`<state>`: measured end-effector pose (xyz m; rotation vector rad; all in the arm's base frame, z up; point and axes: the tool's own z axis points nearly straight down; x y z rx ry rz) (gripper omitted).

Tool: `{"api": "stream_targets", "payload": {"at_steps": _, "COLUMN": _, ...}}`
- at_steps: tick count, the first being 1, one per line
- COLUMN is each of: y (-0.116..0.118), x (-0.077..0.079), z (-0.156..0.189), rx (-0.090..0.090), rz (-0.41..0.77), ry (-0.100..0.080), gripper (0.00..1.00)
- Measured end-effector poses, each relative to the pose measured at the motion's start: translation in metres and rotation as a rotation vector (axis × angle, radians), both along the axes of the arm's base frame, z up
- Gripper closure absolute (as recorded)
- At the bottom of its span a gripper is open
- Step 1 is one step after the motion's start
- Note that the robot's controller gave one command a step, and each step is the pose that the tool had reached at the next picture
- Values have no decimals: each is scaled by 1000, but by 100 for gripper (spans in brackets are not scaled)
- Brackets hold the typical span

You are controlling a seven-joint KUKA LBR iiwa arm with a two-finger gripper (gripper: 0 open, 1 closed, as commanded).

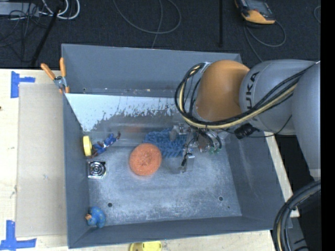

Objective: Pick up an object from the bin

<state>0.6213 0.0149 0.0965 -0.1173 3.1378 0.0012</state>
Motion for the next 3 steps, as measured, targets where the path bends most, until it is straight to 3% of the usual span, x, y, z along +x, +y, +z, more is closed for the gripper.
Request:
{"api": "stream_targets", "payload": {"at_steps": 1, "y": -10, "x": 0, "z": -21, "rx": -1, "rz": 22, "ry": -4, "gripper": 0}}
{"api": "stream_targets", "payload": {"at_steps": 2, "y": 17, "x": 4, "z": -23, "rx": 1, "rz": -107, "ry": -7, "gripper": 100}}
{"api": "stream_targets", "payload": {"at_steps": 3, "y": 17, "x": 4, "z": -23, "rx": 1, "rz": -108, "ry": -7, "gripper": 100}}
